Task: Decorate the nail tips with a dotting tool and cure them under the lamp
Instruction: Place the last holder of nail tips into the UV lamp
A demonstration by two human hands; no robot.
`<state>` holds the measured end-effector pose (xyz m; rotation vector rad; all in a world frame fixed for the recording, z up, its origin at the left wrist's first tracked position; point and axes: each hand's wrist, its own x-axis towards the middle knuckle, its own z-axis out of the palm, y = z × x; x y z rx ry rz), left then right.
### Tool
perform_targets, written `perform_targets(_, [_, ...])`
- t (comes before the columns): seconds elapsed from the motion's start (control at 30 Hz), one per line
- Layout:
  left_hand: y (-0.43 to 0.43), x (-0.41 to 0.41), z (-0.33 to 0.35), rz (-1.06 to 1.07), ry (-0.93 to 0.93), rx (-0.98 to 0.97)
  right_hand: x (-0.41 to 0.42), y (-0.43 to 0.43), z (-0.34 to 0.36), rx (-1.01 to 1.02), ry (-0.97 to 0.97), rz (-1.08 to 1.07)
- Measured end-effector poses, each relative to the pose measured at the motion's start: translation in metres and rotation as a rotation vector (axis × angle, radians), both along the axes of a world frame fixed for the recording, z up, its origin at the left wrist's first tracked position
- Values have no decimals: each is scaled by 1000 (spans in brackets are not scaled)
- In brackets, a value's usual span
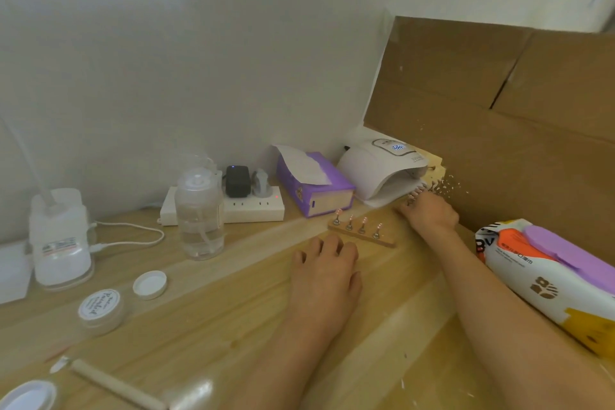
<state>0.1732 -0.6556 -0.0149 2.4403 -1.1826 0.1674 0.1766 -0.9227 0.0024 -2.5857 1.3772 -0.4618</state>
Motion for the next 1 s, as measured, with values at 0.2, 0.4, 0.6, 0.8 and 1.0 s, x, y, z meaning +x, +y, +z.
perform_targets(0.2, [0,0,0,-1,4,-3,-16,-7,-2,76,-102,147])
perform_targets(0.4, [-1,1,1,5,22,-8,-37,-8,-9,-101,-68,575])
perform_targets(0.6, [-1,0,0,10,26,-23,-30,-17,-7,-278,83,455])
perform_targets(0.8, [-1,1,0,15,18,-53,-5,-33,3,-65,183,141])
perform_targets(1.0, [-3,2,-2,16,16,-60,-31,-14,11,240,69,560])
